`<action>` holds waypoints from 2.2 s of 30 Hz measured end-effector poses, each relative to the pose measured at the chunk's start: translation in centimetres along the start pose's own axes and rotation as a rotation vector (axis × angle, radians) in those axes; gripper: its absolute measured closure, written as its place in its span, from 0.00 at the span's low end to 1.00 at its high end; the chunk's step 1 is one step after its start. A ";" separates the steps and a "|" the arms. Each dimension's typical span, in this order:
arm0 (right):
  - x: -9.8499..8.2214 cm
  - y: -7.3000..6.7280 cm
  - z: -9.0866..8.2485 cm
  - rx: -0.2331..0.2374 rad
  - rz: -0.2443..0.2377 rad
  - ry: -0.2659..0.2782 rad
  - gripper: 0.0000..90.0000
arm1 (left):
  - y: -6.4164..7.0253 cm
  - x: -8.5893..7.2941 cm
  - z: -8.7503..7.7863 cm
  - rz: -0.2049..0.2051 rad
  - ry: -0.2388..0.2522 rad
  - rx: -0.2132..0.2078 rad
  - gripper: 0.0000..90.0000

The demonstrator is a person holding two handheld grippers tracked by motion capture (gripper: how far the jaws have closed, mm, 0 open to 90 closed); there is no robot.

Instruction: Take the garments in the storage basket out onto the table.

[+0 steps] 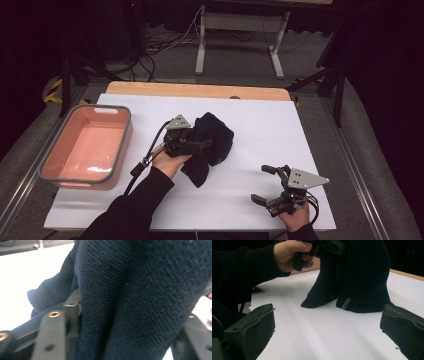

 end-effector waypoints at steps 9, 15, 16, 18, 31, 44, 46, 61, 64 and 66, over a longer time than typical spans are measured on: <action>0.0 0.0 0.1 0.004 0.000 0.000 0.01 | 0.6 0.5 -1.1 0.015 0.036 -0.048 0.14; 0.0 0.0 0.1 0.004 0.000 0.001 0.01 | 0.9 0.7 -1.8 0.046 0.054 -0.063 0.11; 0.0 0.0 0.1 0.004 0.000 0.001 0.01 | 1.0 0.7 -1.9 0.042 0.056 -0.068 0.10; 0.0 0.0 0.2 0.005 0.000 -0.002 0.01 | 1.1 0.8 -2.2 0.051 0.059 -0.069 0.10; 0.0 0.0 0.2 0.008 0.000 -0.002 0.01 | 1.3 0.6 -3.8 0.063 0.036 -0.090 0.06; 0.0 0.1 0.4 0.011 -0.003 -0.003 0.01 | 1.6 0.2 -6.8 0.109 0.047 -0.086 0.03; 0.0 0.1 0.4 0.013 -0.003 -0.004 0.01 | 1.5 0.1 -7.2 0.122 0.043 -0.085 0.02; 0.0 0.0 0.6 0.022 0.003 -0.021 0.01 | 0.6 -1.5 -10.4 0.128 0.041 -0.085 0.00; 0.0 0.0 0.6 0.023 0.003 -0.022 0.01 | 0.4 -1.9 -10.8 0.107 0.030 -0.101 0.00; 0.0 0.1 0.6 0.022 0.002 -0.021 0.01 | 0.3 -2.2 -11.0 0.096 0.024 -0.111 0.00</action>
Point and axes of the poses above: each handheld gripper's, and its own axes: z roughly forward along the jaws, x roughly out of its top, y roughly to its right, the point moved 6 cm from there along z, roughly forward along the jaws, and after that the axes turned 14 degrees about -z, right-handed, at the moved point
